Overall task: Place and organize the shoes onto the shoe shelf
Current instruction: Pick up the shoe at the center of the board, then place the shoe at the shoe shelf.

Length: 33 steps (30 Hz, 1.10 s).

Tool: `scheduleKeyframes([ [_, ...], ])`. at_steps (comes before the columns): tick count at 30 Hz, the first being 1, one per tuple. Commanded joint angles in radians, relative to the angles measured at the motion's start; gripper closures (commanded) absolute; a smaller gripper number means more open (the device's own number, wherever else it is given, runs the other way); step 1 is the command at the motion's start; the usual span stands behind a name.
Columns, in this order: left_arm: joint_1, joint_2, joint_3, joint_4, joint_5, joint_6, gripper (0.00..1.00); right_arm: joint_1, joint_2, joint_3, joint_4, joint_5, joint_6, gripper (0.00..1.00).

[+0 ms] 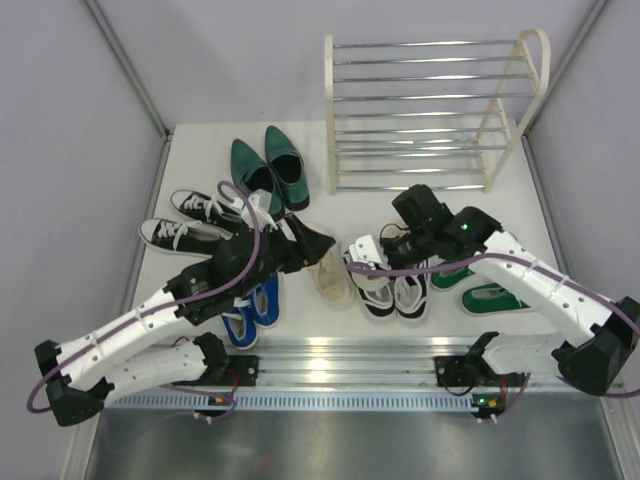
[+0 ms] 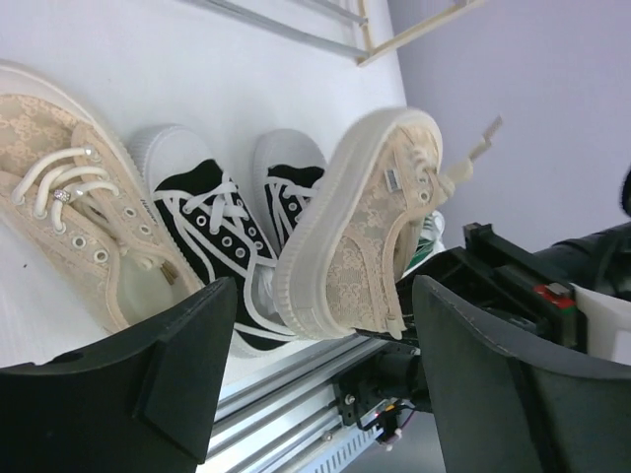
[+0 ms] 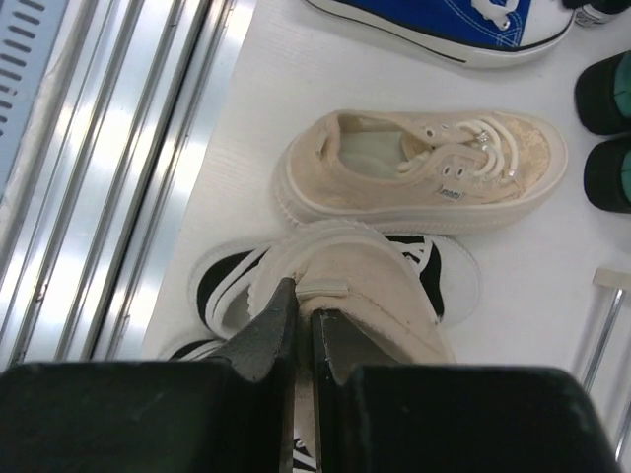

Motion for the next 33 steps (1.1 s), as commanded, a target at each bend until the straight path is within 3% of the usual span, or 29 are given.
scheduleKeyframes([
  [1,0.002,-0.063,-0.005,0.053,-0.071,0.008,0.23,-0.056,-0.048,0.045,-0.056,-0.127,-0.19,1.0],
  [9,0.002,-0.169,-0.048,-0.019,-0.125,0.008,0.18,-0.226,0.098,0.142,-0.28,-0.236,-0.495,1.0],
  [15,0.0,-0.219,-0.088,-0.047,-0.14,-0.01,0.18,-0.289,0.279,0.332,-0.539,-0.225,-0.797,1.0],
  [24,0.0,-0.259,-0.1,-0.096,-0.178,-0.012,0.18,-0.31,0.469,0.496,-0.576,-0.085,-0.969,1.0],
  [33,0.0,-0.308,-0.126,-0.117,-0.221,-0.027,0.16,-0.324,0.644,0.652,-0.576,-0.056,-1.033,1.0],
])
